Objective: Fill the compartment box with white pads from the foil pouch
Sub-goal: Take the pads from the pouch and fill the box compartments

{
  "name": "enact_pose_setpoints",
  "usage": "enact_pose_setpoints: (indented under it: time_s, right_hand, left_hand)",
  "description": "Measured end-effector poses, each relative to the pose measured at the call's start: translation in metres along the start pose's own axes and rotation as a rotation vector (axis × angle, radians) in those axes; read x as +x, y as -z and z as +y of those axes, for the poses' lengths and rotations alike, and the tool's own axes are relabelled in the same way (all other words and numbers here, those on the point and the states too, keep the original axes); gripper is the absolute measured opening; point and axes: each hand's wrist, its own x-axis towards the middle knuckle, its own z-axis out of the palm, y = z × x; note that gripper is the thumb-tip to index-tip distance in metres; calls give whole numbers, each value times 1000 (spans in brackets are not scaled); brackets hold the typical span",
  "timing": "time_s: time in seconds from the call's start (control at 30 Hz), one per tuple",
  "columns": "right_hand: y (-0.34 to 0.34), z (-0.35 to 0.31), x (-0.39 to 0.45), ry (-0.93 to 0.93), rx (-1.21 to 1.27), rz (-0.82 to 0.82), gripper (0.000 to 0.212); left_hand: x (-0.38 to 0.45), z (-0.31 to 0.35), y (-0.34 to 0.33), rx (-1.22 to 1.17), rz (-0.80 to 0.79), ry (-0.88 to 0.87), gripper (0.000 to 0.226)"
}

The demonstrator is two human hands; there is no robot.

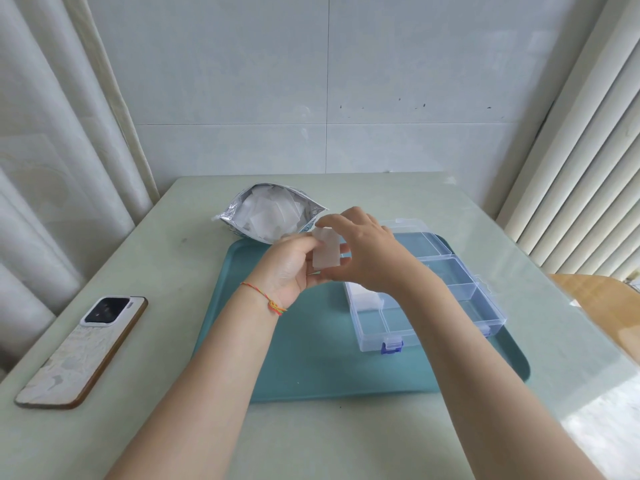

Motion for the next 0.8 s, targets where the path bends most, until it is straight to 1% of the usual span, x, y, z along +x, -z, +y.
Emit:
enact_pose_setpoints:
  time_s: [0.07, 0.13, 0.17, 0.23, 0.3, 0.33, 0.37, 0.43, 0.5, 0.57, 0.63, 0.73, 0.8]
  right_hand:
    - [5, -1, 0, -11, 113, -20, 79]
    - [6, -3, 2, -50, 279, 19, 72]
    - [4, -4, 6, -79, 335, 61, 63]
    - [-3, -8, 20, -130, 340, 136, 40]
    - [-13, -15, 37, -162, 289, 157, 20]
    - [-19, -19, 46, -181, 284, 151, 15]
    - [-25, -21, 54, -210, 291, 145, 15]
    - [-35, -28, 69, -285, 295, 139, 22]
    - [-41, -36, 81, -352, 246, 152, 27]
    - [-45, -43, 89, -390, 195, 163, 26]
    - [-48, -52, 95, -415, 191, 151, 26]
    - [-51, -62, 100, -454, 175, 109, 28]
    - [-54, -66, 103, -453, 205, 113, 24]
  left_hand:
    - [-2, 3, 3, -14, 8, -11, 31]
    - [-1, 8, 10, -10, 66, -33, 33]
    - [1, 10, 17, 5, 113, -53, 34]
    - [4, 14, 32, 50, 191, -88, 35]
    - [4, 17, 46, 88, 215, -100, 34]
    - [3, 19, 53, 98, 218, -99, 33]
    - [3, 19, 59, 100, 228, -96, 31]
    - [3, 19, 71, 101, 285, -96, 24]
    - [5, 19, 80, 117, 346, -97, 16]
    - [7, 18, 85, 127, 383, -99, 13]
    - [8, 17, 91, 125, 413, -109, 12]
    - [9, 16, 98, 128, 440, -114, 19]
    - [10, 17, 101, 107, 467, -125, 18]
